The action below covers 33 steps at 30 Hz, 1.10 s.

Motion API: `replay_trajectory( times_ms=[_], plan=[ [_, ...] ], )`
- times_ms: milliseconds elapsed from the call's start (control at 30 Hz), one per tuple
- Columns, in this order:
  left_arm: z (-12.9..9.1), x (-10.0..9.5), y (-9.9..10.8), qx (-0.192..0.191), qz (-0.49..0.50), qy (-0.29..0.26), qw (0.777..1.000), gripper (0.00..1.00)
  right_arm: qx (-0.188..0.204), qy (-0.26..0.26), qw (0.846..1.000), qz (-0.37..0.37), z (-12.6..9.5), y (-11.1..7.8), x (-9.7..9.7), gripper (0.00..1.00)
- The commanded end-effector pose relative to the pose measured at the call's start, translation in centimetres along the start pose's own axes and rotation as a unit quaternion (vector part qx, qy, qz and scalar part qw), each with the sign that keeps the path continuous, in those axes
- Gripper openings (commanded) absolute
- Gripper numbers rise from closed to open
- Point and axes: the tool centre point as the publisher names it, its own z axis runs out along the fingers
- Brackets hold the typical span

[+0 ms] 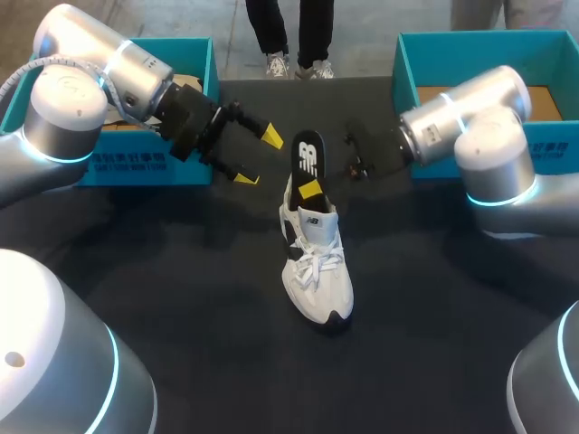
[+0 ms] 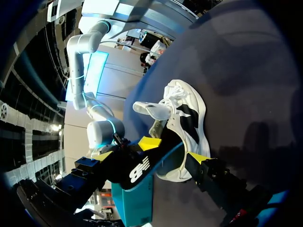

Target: Take the shoe out of the shoebox, open the shoe tongue, remove and reinsert the insole, then place the shoe into the shoebox

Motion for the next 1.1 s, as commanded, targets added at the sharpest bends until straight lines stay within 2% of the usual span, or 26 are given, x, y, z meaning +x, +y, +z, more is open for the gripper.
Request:
replay_trajectory(
  times_ms=[33, 267, 600, 833, 867, 900, 1033, 1100],
  plan=[
    [-0.1, 0.1, 0.1, 0.002, 0.001, 0.000, 1.000, 1.00, -0.004, -0.003, 1.000, 0.002, 0.3, -0.1, 0.0, 0.00],
    [0.1, 0.0, 0.1, 0.003, 0.001, 0.000, 1.000, 1.00, 0.022, 0.010, 1.000, 0.008, 0.3, 0.0, -0.1, 0.00],
    [0.2, 0.0, 0.1, 0.002, -0.001, -0.001, 1.000, 1.00, 0.064, 0.030, 0.997, 0.035, 1.1, -1.6, -0.2, 0.00],
    [0.4, 0.0, 0.1, 0.003, -0.002, -0.001, 1.000, 1.00, 0.073, 0.037, 0.995, 0.048, 1.5, -2.6, 0.0, 0.00],
    [0.4, 0.1, 0.1, 0.003, -0.003, -0.001, 1.000, 1.00, 0.072, 0.036, 0.996, 0.048, 1.5, -2.6, 0.0, 0.03],
    [0.4, 0.1, 0.1, 0.003, -0.003, -0.001, 1.000, 1.00, 0.070, 0.034, 0.996, 0.047, 1.4, -2.6, 0.0, 0.15],
    [0.5, 0.0, 0.1, 0.004, -0.002, -0.001, 1.000, 1.00, 0.068, 0.024, 0.997, 0.038, 0.8, -1.8, 0.1, 0.28],
    [0.5, 0.0, 0.1, 0.004, -0.002, -0.001, 1.000, 1.00, 0.067, 0.018, 0.997, 0.033, 0.5, -1.4, 0.2, 0.28]
  ],
)
